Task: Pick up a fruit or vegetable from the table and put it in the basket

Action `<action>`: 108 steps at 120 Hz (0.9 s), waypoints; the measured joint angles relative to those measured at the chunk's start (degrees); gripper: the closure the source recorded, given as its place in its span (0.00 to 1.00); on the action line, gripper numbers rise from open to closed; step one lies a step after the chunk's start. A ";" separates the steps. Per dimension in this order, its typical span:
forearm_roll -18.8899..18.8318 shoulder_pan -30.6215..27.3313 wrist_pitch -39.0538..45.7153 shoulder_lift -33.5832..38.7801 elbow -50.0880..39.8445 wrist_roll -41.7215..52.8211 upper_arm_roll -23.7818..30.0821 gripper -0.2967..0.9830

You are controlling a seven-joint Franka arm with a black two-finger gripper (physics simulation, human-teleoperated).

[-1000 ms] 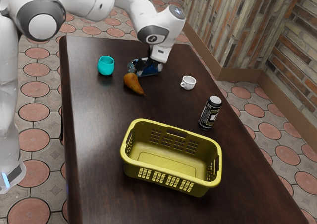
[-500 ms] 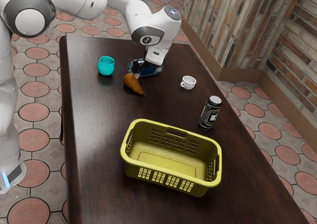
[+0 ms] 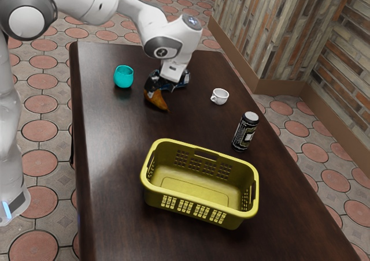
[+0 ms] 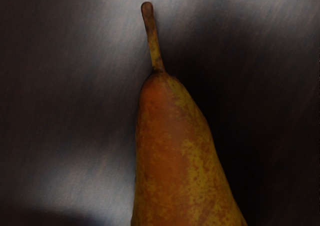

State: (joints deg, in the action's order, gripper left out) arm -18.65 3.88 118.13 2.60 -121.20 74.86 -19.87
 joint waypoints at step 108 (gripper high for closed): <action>0.31 0.22 3.95 -0.79 -2.32 0.46 -0.64 0.23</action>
State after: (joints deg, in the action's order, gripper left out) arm -18.34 4.10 122.08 1.81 -123.52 75.32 -20.51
